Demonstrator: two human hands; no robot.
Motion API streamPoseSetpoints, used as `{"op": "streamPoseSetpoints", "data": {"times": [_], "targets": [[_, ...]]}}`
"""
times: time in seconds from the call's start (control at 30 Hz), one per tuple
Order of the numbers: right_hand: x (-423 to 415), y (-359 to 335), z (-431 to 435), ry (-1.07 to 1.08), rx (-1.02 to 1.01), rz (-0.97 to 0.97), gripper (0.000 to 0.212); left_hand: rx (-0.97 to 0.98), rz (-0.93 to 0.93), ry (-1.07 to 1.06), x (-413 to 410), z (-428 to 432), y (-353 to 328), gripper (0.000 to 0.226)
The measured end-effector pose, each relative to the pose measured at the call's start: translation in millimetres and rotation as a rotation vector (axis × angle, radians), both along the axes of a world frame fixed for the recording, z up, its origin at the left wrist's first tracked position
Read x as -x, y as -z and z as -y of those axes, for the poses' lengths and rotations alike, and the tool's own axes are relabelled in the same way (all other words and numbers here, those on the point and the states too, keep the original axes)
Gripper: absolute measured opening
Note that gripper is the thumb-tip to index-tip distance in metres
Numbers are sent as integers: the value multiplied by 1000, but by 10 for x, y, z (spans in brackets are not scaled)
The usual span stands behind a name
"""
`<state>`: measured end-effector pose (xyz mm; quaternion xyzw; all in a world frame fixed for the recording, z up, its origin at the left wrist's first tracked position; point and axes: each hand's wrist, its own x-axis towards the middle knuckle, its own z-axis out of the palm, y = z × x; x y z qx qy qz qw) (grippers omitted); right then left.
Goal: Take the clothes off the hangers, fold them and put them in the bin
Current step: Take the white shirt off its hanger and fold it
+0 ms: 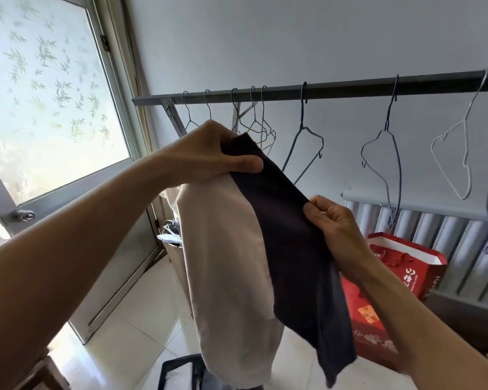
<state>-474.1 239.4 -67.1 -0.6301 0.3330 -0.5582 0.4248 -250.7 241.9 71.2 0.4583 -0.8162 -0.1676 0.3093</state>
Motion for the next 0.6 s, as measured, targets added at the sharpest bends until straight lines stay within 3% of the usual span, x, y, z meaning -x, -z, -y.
{"op": "streamPoseSetpoints", "data": {"times": [0.07, 0.17, 0.27, 0.37, 0.47, 0.53, 0.6], "targets": [[37, -49, 43, -21, -19, -33, 33, -35, -56, 44, 25, -22, -22, 40], [43, -104, 103, -70, -14, -97, 21, -62, -115, 83, 111, -71, -71, 32], [11, -118, 165, -75, 4, -169, 19, -66, -144, 109, 199, -76, -76, 54], [-65, -87, 184, -46, 39, -278, 14, -74, -157, 99, 282, -86, -91, 35], [-145, -35, 128, 73, 81, -370, 29, -40, -128, 53, 331, -39, -67, 33], [-183, -40, 18, 51, 37, -273, 25, -12, -128, 13, 341, -30, -51, 34], [-197, -68, -100, -95, -111, -123, 53, 8, -128, -28, 334, -7, -39, 36]]}}
